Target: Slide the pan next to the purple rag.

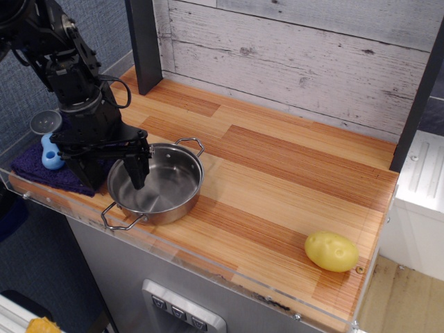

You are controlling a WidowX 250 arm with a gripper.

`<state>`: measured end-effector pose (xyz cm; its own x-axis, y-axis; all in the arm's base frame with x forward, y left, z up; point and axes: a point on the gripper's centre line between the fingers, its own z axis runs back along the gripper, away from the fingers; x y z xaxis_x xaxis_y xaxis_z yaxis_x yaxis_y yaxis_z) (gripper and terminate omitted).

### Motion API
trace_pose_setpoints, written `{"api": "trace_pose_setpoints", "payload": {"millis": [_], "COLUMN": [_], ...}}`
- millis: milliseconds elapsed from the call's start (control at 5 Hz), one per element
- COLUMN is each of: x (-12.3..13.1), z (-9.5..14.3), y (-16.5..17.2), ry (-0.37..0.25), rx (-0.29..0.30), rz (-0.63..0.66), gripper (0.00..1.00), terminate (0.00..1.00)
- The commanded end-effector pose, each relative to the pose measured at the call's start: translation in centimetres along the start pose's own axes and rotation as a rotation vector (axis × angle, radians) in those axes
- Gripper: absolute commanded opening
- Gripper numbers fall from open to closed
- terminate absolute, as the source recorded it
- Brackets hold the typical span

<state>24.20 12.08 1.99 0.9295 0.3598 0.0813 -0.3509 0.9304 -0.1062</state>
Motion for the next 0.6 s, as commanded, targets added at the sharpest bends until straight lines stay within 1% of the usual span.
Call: {"api": "trace_pose_setpoints", "payload": {"millis": [0,200,400], "x": [1.1,1.5,1.8], "z": [2.6,4.5,7.6], "y": [-0.4,-1.1,-2.1], "ry": [-0.083,-0.098,-0.140], "rx": [-0.017,-0.047,-0.076], "rz": [-0.030,-0.035,-0.059], "gripper": [1.00,1.00,1.00], "terminate": [0.00,0.00,0.00]}}
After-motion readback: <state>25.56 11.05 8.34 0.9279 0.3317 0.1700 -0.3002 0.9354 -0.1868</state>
